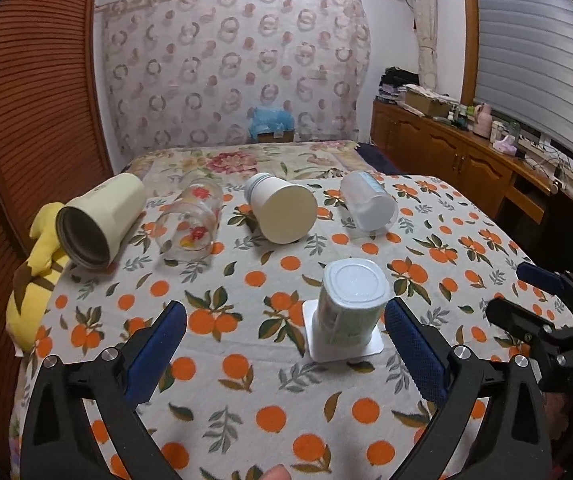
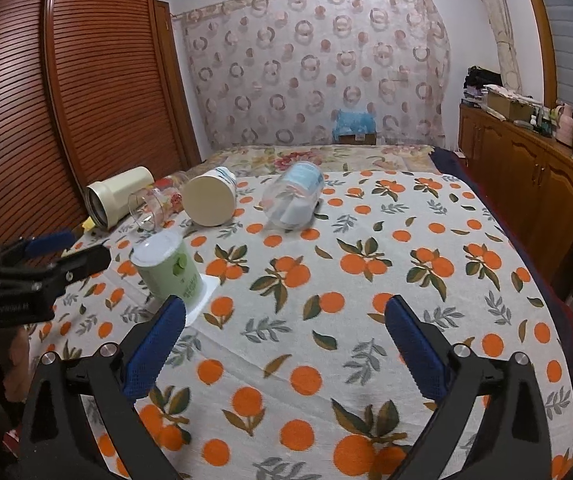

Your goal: Flip cup upside down

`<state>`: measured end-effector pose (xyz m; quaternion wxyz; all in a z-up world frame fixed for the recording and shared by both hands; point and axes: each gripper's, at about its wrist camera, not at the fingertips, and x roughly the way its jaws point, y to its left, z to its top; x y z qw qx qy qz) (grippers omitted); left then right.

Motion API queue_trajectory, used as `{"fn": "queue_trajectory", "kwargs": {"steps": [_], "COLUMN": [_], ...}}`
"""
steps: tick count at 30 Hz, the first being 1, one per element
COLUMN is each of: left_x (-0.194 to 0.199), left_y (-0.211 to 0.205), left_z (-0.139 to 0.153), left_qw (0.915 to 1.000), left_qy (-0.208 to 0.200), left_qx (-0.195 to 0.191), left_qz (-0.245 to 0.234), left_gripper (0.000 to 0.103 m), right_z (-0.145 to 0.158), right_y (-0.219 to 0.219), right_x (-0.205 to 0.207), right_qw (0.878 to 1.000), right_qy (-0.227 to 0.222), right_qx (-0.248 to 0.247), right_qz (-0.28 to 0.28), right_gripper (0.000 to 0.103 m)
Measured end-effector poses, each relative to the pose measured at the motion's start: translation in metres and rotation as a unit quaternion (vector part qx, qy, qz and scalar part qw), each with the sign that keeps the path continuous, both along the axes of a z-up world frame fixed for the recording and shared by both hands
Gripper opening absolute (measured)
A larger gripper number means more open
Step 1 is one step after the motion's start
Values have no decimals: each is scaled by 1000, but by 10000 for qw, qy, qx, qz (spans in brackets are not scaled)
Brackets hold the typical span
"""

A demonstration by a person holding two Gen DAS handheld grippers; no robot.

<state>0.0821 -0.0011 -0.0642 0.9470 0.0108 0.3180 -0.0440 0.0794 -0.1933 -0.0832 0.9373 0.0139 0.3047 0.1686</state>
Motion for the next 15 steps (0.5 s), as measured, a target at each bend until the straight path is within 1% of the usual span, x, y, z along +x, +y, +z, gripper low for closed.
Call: {"fn": "queue_trajectory", "kwargs": {"steps": [5, 8, 12, 15], "left_x": [-12, -20, -30, -37], "left_y": [7, 8, 11, 12], "left_z": [1, 2, 9, 18], "left_qw": [9999, 9999, 9996, 9990], "left_qy": [39, 8, -164, -327], "left_qx": [-73, -97, -113, -119], "left_qz": [128, 113, 199, 268], "left_gripper": [96, 96, 96, 96], "right_z": [2, 3, 9, 17], "right_y": [6, 7, 7, 8], "right_x": [-1, -3, -8, -14], "right_qw": [10000, 10000, 9999, 9998], "right_qy": [38, 29, -35, -163], "right_qx": [49, 60, 99, 102], "right_qz": [-46, -58, -76, -86], "right_gripper": [101, 101, 101, 101]}}
